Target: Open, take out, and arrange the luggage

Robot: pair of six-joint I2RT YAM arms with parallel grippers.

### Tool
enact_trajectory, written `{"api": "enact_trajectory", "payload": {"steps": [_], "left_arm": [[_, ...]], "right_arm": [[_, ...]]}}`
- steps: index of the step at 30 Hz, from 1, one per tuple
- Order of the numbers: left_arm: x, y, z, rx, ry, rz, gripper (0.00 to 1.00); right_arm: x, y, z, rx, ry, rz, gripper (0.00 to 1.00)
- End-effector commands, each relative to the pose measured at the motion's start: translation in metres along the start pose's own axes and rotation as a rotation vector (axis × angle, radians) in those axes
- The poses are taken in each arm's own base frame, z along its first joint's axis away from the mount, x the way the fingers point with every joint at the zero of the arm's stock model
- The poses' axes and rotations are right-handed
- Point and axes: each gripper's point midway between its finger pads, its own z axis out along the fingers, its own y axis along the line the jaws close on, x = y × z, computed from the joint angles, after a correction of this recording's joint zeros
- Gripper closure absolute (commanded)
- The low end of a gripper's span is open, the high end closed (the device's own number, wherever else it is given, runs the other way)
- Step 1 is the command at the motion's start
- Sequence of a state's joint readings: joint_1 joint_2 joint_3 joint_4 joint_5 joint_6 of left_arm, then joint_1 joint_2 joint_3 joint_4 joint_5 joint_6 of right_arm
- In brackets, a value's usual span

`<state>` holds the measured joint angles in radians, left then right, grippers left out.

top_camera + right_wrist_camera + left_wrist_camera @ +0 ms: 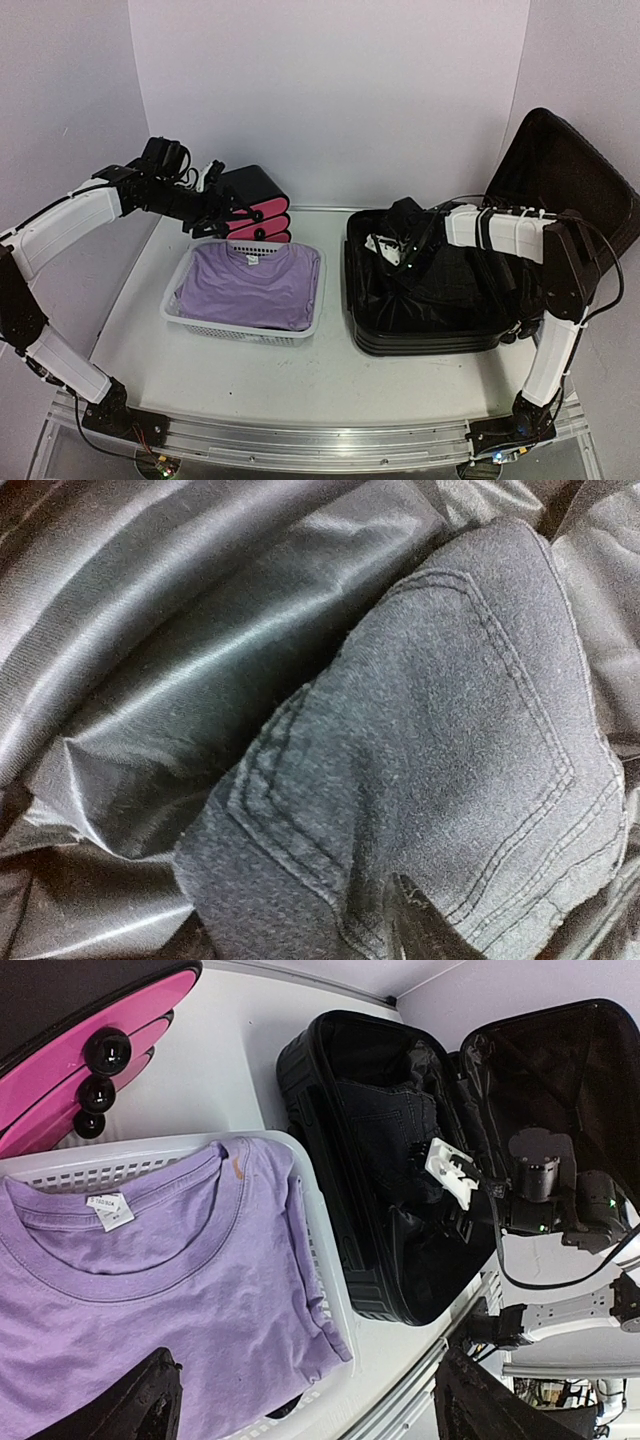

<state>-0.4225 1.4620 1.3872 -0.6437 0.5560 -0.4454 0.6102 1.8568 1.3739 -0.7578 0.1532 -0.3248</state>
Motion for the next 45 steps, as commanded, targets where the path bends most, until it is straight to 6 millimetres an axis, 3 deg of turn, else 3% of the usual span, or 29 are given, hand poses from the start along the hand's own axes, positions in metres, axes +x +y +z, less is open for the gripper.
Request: {"api": "enact_trajectory", "payload": {"steps": [1, 7, 13, 17, 26, 31, 35, 39, 45], "left_arm": [[-0.019, -0.025, -0.009, 0.058, -0.059, 0.054, 0.12], [-0.016, -0.032, -0.006, 0.075, -0.043, 0.049, 0.12], [-0.011, -0.043, 0.013, 0.12, 0.005, -0.03, 0.12], [-0.007, -0.053, 0.04, 0.154, 0.061, -0.15, 0.17], [0.001, -0.108, 0.122, 0.272, 0.174, -0.41, 0.18], [0.016, -0.125, 0.173, 0.317, 0.287, -0.627, 0.18], [0.022, -0.142, 0.205, 0.317, 0.323, -0.701, 0.17], [0.03, -0.146, 0.233, 0.289, 0.345, -0.8, 0.16], [0.044, -0.133, 0.261, 0.215, 0.323, -0.899, 0.15]], "right_arm": [[-0.017, -0.014, -0.018, -0.006, -0.097, 0.042, 0.48], [-0.019, -0.018, -0.02, -0.018, -0.11, 0.058, 0.52], [-0.023, -0.016, -0.03, -0.041, -0.143, 0.067, 0.79], [-0.029, -0.015, -0.043, -0.063, -0.197, 0.081, 0.99], [-0.047, -0.001, -0.077, -0.162, -0.36, 0.101, 1.0], [-0.043, 0.006, -0.092, -0.18, -0.42, 0.081, 1.0], [-0.039, 0.011, -0.103, -0.188, -0.468, 0.076, 1.0], [-0.037, 0.018, -0.112, -0.217, -0.515, 0.081, 1.0], [-0.038, 0.025, -0.124, -0.253, -0.562, 0.086, 1.0]]}}
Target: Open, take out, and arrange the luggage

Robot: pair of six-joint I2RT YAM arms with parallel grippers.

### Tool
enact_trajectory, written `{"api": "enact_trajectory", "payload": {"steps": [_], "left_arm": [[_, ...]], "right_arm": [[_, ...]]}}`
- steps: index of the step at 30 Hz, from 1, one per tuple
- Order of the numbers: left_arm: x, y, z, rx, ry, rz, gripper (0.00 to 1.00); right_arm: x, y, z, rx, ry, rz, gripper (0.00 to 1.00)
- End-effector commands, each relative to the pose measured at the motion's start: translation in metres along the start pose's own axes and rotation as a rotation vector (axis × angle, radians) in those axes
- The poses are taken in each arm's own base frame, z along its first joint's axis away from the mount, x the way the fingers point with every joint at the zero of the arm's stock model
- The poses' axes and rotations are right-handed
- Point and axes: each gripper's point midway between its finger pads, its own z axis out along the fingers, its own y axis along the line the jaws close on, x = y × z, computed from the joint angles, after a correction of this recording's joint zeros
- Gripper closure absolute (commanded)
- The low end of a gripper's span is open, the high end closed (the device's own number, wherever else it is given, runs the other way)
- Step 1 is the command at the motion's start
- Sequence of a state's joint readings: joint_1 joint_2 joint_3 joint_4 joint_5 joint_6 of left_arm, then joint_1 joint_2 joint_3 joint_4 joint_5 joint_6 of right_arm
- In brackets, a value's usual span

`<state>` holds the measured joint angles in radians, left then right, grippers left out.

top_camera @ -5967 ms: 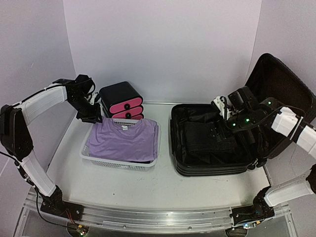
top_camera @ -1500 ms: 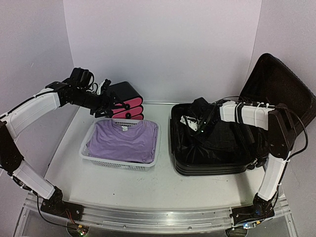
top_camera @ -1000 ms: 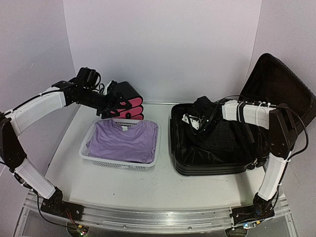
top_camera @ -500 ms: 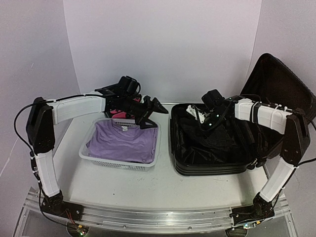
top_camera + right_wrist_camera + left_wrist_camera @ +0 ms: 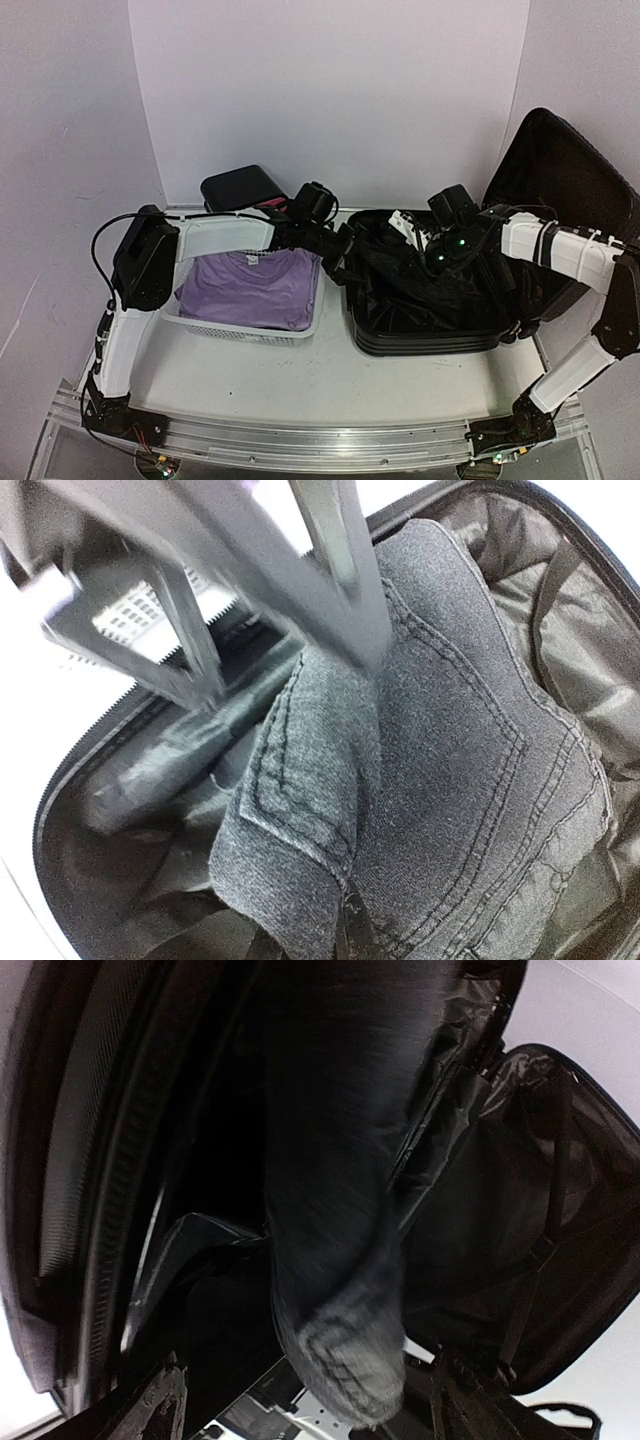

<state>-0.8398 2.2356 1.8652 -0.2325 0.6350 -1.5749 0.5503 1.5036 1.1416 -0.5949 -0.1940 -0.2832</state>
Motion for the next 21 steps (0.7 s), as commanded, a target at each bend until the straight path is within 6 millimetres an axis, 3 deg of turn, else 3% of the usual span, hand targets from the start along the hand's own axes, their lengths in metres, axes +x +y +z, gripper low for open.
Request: {"api": "enact_trajectory", "payload": {"steps": [1, 6, 10, 16, 21], "left_arm": [[-0.003, -0.028, 0.004, 0.074, -0.047, -0.046, 0.16], [-0.004, -0.033, 0.013, 0.083, -0.054, -0.016, 0.26], [-0.004, -0.036, 0.015, 0.089, -0.07, 0.028, 0.45], [-0.004, -0.051, 0.004, 0.1, -0.122, 0.186, 0.66], [0.001, -0.062, -0.015, 0.092, -0.177, 0.382, 0.92]], "right_arm": [[-0.043, 0.015, -0.028, -0.052, -0.194, -0.015, 1.0], [-0.044, 0.026, -0.031, -0.07, -0.213, -0.029, 1.0], [-0.046, 0.034, -0.033, -0.075, -0.221, -0.037, 1.0], [-0.043, 0.046, -0.033, -0.07, -0.212, -0.06, 1.0], [-0.041, 0.052, -0.039, -0.075, -0.22, -0.05, 0.99]]}}
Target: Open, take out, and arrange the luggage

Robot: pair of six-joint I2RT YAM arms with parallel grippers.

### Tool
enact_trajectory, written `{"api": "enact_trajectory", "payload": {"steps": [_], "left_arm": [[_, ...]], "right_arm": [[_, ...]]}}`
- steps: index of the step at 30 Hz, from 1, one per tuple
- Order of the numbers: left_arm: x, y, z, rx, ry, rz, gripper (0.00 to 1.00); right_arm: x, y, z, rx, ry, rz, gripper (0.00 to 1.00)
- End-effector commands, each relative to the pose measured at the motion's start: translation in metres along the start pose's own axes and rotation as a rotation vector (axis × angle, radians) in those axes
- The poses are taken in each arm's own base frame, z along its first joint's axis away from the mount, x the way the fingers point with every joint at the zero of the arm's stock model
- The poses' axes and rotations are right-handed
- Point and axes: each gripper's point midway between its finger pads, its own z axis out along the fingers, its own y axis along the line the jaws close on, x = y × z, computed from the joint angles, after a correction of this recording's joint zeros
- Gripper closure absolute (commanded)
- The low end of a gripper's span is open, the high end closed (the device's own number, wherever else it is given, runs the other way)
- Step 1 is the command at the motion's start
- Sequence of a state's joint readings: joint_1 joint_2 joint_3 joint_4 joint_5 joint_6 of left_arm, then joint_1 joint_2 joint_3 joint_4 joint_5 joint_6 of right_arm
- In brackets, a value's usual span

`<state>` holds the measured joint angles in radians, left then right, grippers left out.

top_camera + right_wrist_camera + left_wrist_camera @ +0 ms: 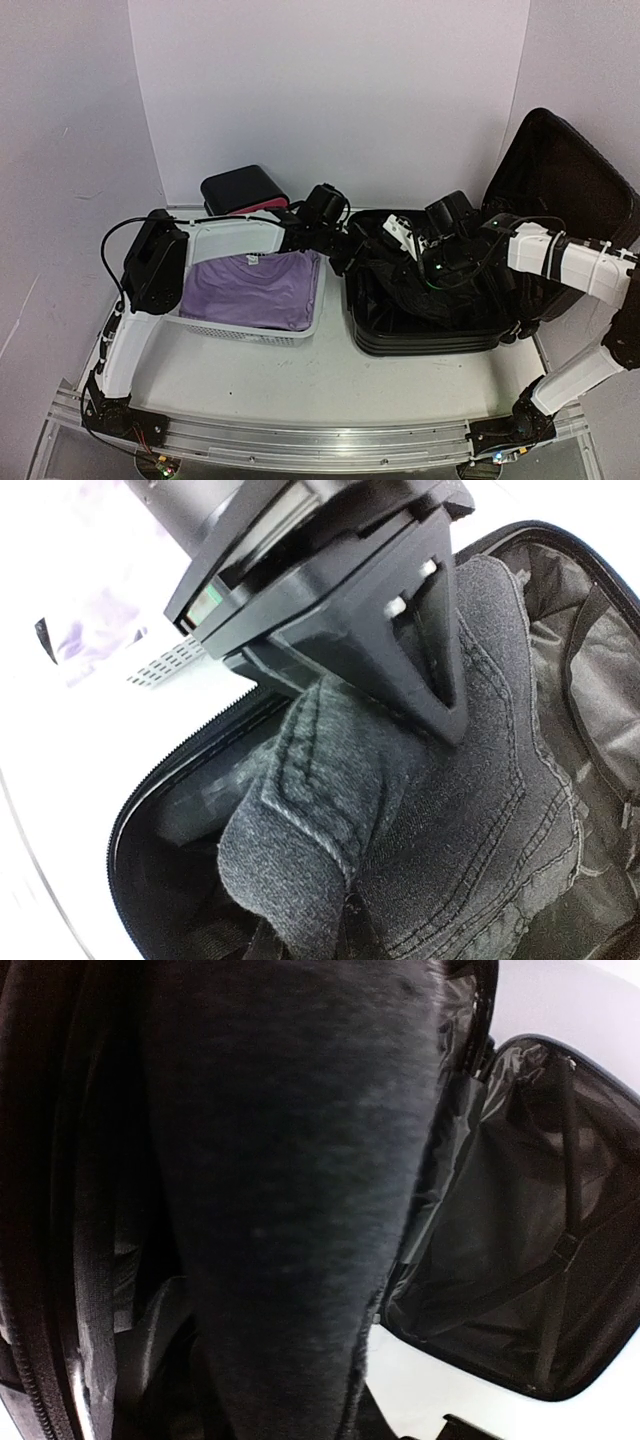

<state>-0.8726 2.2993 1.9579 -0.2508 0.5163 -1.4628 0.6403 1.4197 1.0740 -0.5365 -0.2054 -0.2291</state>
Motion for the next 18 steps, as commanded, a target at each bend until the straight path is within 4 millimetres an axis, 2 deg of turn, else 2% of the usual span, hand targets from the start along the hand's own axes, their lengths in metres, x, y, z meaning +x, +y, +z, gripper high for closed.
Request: {"api": "enact_trajectory", "payload": {"steps": [1, 3, 7, 9, 12, 18], "left_arm": [[0.003, -0.06, -0.041, 0.101, -0.101, 0.283, 0.96], [0.005, -0.064, -0.053, 0.097, -0.127, 0.364, 1.0], [0.019, -0.075, -0.083, 0.097, -0.159, 0.529, 1.0], [0.027, -0.078, -0.099, 0.091, -0.165, 0.6, 1.0], [0.038, -0.073, -0.118, 0.06, -0.161, 0.678, 1.0], [0.055, -0.05, -0.153, -0.028, -0.153, 0.783, 1.0]], "right_arm": [[-0.035, 0.014, -0.029, -0.023, -0.147, -0.017, 0.95], [-0.035, 0.014, -0.034, -0.017, -0.144, -0.007, 0.84], [-0.034, 0.01, -0.046, 0.019, -0.138, 0.017, 0.5], [-0.033, 0.004, -0.052, 0.062, -0.143, 0.035, 0.37], [-0.034, -0.003, -0.063, 0.112, -0.16, 0.054, 0.3], [-0.034, -0.011, -0.071, 0.168, -0.168, 0.079, 0.23]]}}
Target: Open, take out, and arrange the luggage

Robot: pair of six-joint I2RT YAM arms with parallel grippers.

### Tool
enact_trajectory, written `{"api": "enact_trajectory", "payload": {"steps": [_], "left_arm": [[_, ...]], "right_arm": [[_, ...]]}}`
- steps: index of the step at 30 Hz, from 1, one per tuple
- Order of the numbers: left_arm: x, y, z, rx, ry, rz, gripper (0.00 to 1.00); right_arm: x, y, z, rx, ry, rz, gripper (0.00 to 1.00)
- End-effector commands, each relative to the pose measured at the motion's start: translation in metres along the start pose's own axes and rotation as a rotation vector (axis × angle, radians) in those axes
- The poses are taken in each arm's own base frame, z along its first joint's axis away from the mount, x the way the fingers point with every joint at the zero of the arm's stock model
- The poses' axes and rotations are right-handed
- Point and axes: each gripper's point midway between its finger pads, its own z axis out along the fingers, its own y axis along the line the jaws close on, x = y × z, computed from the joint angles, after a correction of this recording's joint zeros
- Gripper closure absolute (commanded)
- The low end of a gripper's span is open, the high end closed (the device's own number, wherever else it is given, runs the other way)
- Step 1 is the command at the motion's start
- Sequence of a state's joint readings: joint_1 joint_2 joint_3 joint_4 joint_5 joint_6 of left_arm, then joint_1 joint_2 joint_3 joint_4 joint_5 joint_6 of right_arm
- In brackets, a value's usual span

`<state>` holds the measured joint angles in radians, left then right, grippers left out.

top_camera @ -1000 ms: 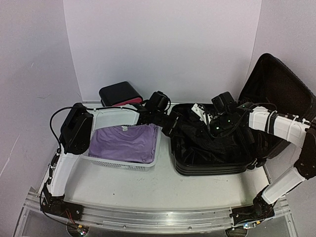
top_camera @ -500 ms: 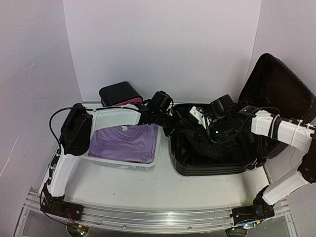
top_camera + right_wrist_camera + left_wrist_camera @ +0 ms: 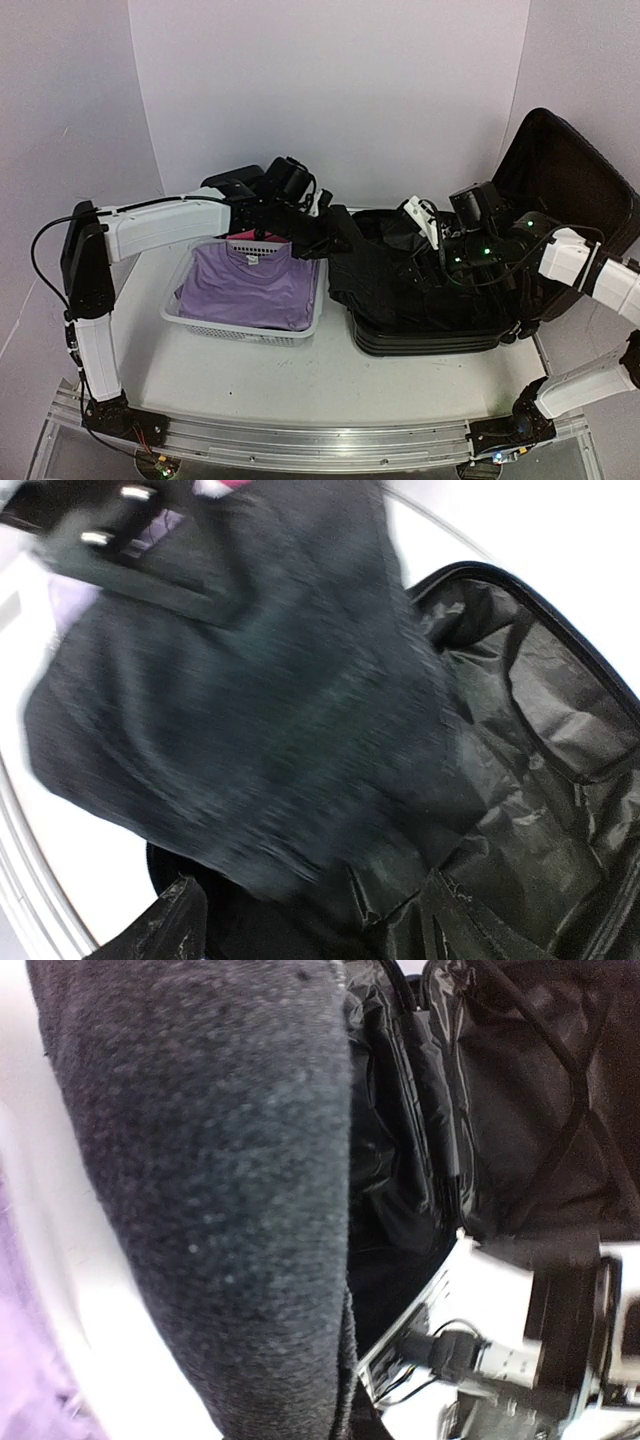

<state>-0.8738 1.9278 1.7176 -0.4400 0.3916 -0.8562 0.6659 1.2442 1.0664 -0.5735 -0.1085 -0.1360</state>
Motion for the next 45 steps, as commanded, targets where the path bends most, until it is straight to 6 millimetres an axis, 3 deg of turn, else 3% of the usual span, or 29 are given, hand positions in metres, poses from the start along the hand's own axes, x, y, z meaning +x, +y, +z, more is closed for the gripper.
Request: {"api": "enact_trajectory", "payload": {"steps": [1, 12, 19, 30, 45], "left_arm": [[-0.005, -0.03, -0.061, 0.032, -0.09, 0.203, 1.0], [-0.003, 0.035, -0.117, -0.129, -0.116, 0.177, 1.0], [0.004, 0.066, -0.151, -0.209, -0.108, 0.168, 1.0], [0.012, 0.087, -0.171, -0.29, -0.093, 0.189, 1.0], [0.011, 0.137, -0.203, -0.427, -0.066, 0.178, 1.0]], "right_arm": [[-0.018, -0.012, -0.015, 0.069, -0.056, 0.026, 0.22], [-0.007, -0.025, -0.015, 0.148, -0.026, 0.068, 0.02], [-0.009, -0.029, -0.019, 0.175, -0.027, 0.071, 0.02], [-0.008, -0.029, -0.014, 0.167, -0.009, 0.083, 0.02], [-0.003, -0.029, -0.019, 0.174, 0.008, 0.091, 0.02]]}}
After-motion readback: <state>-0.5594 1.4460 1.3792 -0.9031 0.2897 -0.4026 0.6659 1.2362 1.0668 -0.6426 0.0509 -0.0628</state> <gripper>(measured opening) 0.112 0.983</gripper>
